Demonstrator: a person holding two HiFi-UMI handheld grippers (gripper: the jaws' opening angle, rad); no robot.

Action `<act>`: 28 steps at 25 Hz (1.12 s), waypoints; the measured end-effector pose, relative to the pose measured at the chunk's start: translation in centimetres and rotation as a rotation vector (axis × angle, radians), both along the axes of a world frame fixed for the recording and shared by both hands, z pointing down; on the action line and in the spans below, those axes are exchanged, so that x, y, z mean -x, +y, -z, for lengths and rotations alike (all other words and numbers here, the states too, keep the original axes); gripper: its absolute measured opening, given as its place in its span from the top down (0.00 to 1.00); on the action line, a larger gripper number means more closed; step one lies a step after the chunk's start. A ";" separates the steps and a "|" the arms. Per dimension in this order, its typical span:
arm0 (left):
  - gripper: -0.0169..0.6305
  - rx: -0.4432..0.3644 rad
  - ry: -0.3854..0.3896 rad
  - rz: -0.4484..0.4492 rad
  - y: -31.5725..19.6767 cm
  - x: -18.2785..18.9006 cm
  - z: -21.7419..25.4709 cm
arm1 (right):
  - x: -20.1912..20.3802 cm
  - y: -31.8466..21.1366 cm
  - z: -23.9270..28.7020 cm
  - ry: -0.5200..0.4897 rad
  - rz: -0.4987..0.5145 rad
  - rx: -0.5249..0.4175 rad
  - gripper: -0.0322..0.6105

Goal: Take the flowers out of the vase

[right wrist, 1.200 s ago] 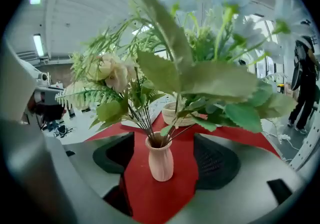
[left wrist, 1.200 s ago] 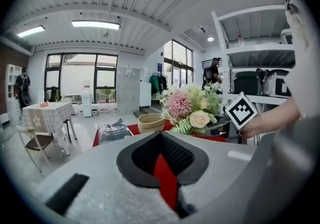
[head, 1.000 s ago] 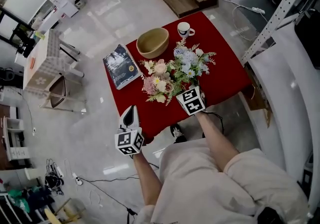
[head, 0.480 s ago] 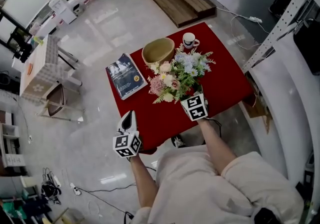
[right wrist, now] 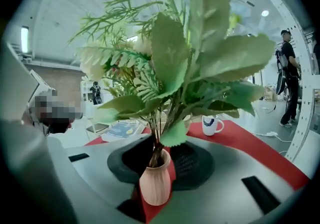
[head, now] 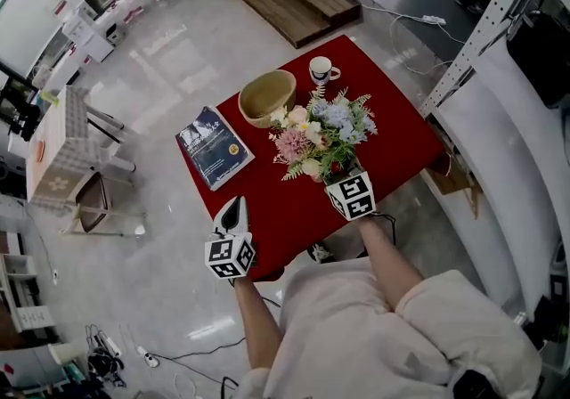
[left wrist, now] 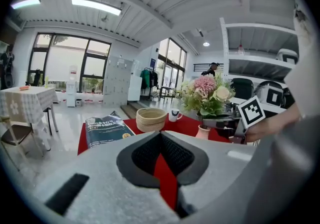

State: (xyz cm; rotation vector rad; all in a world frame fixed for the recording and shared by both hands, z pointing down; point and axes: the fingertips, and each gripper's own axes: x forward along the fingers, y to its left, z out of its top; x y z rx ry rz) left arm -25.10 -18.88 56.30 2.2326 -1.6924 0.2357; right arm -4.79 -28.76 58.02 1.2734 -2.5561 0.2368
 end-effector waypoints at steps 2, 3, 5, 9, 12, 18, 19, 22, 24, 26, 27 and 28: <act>0.96 0.002 0.004 -0.018 -0.3 0.2 -0.1 | 0.4 0.3 0.2 -0.011 -0.002 0.000 0.81; 0.96 0.004 0.006 -0.025 -0.5 0.3 -0.1 | 0.6 0.4 0.2 -0.017 0.003 0.001 0.82; 0.96 0.006 0.008 -0.039 -1.0 0.0 -0.4 | 1.0 0.6 0.2 -0.027 0.021 0.001 0.84; 0.96 0.005 0.013 -0.062 -1.6 -0.6 -0.7 | 1.3 1.1 0.2 -0.035 0.038 0.003 0.88; 0.96 0.007 0.022 -0.081 -2.1 -1.1 -1.0 | 1.1 1.2 0.2 -0.044 0.027 0.009 0.88; 0.96 0.012 0.024 -0.118 -2.4 -2.1 -1.1 | 0.2 1.1 1.0 -0.086 -0.001 0.013 0.89; 0.96 0.011 0.028 -0.121 -2.5 -2.2 -1.1 | 0.1 1.1 1.3 -0.094 -0.003 0.008 0.89; 0.96 0.010 0.032 -0.132 -2.6 -2.6 -1.0 | 0.2 1.3 2.3 -0.108 0.005 -0.002 0.89; 0.96 0.008 0.029 -0.144 -2.8 -3.2 -0.8 | 0.4 1.3 2.7 -0.105 0.026 0.002 0.89; 0.96 0.003 0.029 -0.159 -3.1 -3.8 -0.6 | 0.6 1.2 3.0 -0.089 0.060 0.028 0.89; 0.96 0.001 0.032 -0.165 -3.3 -4.0 -0.5 | 0.8 1.1 3.3 -0.083 0.076 0.041 0.89; 0.96 -0.001 0.036 -0.170 -3.5 -4.2 -0.5 | 0.9 1.0 3.6 -0.082 0.088 0.050 0.89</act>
